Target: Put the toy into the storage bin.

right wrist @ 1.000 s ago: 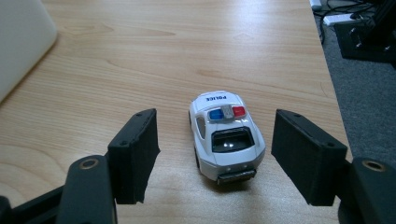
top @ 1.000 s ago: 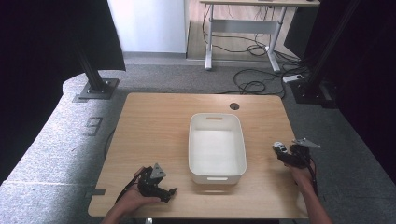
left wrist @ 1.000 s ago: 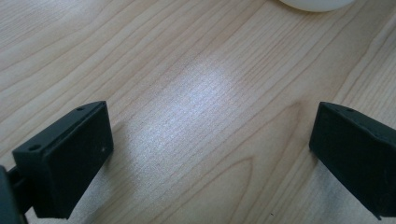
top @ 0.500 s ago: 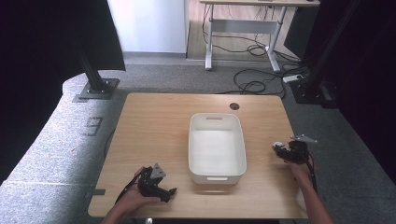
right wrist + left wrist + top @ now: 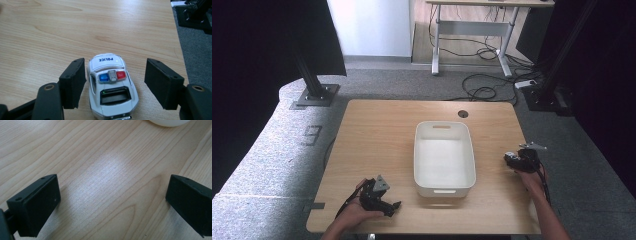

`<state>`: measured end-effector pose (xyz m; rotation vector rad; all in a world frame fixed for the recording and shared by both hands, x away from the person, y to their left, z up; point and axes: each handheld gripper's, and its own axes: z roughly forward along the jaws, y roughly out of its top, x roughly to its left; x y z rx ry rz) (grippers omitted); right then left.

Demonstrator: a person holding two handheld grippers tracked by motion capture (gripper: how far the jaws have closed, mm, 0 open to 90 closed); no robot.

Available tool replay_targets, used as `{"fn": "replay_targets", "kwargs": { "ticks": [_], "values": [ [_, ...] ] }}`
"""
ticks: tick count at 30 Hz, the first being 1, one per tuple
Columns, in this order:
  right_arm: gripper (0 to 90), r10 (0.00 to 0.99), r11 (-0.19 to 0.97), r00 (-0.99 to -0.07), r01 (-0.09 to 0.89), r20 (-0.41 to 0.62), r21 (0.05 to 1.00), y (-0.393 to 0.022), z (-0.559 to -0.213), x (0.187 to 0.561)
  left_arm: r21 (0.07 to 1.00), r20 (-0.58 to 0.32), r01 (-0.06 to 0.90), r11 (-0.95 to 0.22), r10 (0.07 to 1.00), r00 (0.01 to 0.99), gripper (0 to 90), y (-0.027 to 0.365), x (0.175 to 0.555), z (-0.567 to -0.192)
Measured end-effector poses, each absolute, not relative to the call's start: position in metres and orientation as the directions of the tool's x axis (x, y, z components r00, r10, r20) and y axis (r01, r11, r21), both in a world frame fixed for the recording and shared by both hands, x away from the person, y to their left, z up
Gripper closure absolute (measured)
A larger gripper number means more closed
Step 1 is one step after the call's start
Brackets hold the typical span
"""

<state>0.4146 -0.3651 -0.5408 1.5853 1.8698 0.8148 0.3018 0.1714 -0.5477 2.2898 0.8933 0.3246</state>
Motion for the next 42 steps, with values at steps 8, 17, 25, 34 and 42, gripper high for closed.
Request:
{"fn": "replay_targets", "kwargs": {
  "ticks": [8,17,25,34,42],
  "values": [
    [36.8,0.988,0.109,-0.156,0.663,-0.006,0.741,-0.3661,-0.5423,0.4165,0.653,-0.005,0.514,-0.556,0.676,0.737,0.0,0.1714,0.3018,-0.5477],
    [39.1,0.986,0.118,-0.168,0.679,-0.003,0.724,-0.3660,-0.5451,0.4163,0.653,-0.005,0.514,-0.556,0.676,0.737,0.0,0.1714,0.3017,-0.5478],
    [46.7,0.983,0.119,-0.182,0.690,0.012,0.714,-0.3653,-0.5463,0.4160,0.653,-0.005,0.515,-0.556,0.676,0.737,0.0,0.1714,0.3018,-0.5477],
    [49.6,0.984,0.105,-0.175,0.695,0.026,0.711,-0.3663,-0.5452,0.4153,0.652,-0.005,0.515,-0.556,0.676,0.737,0.0,0.1713,0.3018,-0.5477],
    [49.8,0.984,0.086,-0.171,0.685,0.044,0.723,-0.3665,-0.5400,0.4130,0.652,-0.005,0.515,-0.557,0.676,0.737,0.0,0.1715,0.3017,-0.5476]
  ]
}}
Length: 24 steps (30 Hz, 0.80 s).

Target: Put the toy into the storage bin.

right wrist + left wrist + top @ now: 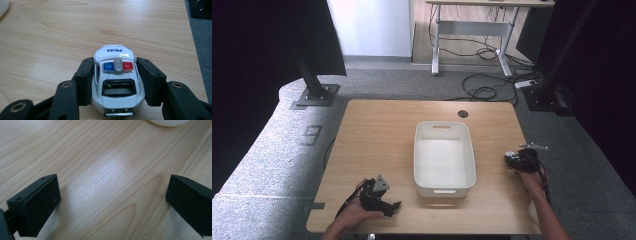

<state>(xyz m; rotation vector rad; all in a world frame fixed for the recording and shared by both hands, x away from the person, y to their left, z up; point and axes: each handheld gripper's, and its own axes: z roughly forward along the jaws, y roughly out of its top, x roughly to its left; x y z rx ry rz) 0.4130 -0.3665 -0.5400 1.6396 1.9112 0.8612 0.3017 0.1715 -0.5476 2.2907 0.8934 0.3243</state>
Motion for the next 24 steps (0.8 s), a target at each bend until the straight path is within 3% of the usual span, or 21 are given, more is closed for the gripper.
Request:
{"fn": "replay_targets", "kwargs": {
  "ticks": [24],
  "values": [
    [49.9,0.976,0.032,-0.191,0.612,0.109,0.790,-0.359,-0.508,0.391,0.649,-0.005,0.515,-0.560,0.674,0.738,0.0,0.172,0.301,-0.547]
  ]
}}
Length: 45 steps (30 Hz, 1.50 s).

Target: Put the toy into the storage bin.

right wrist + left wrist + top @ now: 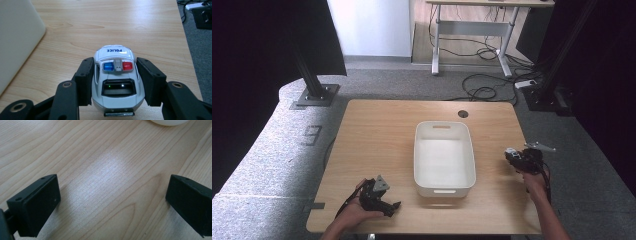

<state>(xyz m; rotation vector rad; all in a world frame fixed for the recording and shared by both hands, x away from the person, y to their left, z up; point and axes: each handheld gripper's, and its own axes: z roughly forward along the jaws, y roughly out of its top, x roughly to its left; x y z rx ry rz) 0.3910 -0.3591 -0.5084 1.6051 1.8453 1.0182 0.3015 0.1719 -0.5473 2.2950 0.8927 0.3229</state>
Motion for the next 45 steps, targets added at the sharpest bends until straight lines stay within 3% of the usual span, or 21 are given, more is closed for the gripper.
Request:
{"fn": "replay_targets", "kwargs": {
  "ticks": [45],
  "values": [
    [49.9,0.948,0.063,-0.300,0.496,0.103,0.866,-0.327,-0.460,0.368,0.648,-0.004,0.515,-0.561,0.674,0.739,0.0,0.172,0.301,-0.547]
  ]
}}
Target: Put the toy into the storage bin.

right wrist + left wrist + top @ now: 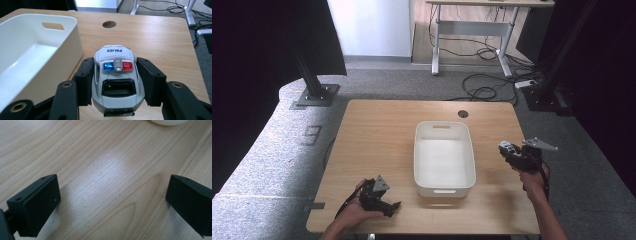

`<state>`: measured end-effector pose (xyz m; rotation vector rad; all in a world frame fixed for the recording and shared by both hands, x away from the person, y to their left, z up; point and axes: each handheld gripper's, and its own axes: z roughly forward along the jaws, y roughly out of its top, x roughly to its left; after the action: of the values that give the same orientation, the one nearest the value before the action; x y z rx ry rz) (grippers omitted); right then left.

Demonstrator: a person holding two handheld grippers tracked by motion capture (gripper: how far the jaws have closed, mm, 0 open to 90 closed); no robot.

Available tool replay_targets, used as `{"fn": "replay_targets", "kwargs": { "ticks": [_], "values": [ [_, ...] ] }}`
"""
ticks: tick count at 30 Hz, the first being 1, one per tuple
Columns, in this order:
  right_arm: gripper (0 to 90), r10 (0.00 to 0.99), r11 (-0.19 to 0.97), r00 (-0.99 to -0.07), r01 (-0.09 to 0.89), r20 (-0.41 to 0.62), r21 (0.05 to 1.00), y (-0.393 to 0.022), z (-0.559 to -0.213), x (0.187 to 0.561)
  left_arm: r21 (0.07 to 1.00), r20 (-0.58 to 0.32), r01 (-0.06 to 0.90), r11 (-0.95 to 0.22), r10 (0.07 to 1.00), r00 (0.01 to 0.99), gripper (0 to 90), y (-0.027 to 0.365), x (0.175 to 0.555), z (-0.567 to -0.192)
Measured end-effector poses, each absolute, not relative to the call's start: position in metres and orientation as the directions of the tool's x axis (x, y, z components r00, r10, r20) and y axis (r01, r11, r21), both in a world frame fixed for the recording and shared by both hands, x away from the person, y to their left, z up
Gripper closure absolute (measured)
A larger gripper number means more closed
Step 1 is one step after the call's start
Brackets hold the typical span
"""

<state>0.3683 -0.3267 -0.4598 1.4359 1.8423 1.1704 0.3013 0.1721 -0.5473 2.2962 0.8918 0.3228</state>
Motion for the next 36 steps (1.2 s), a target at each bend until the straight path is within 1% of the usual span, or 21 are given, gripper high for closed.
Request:
{"fn": "replay_targets", "kwargs": {
  "ticks": [14,24,36],
  "values": [
    [49.9,0.938,0.057,-0.328,0.472,0.115,0.880,-0.315,-0.449,0.365,0.648,-0.004,0.515,-0.561,0.674,0.739,0.0,0.172,0.301,-0.547],
    [49.9,0.927,0.077,-0.360,0.458,0.106,0.886,-0.302,-0.443,0.363,0.648,-0.004,0.515,-0.561,0.674,0.739,0.0,0.172,0.301,-0.547],
    [49.9,0.924,0.077,-0.366,0.454,0.107,0.888,-0.297,-0.441,0.363,0.649,-0.004,0.515,-0.561,0.674,0.739,0.0,0.172,0.301,-0.547]
  ]
}}
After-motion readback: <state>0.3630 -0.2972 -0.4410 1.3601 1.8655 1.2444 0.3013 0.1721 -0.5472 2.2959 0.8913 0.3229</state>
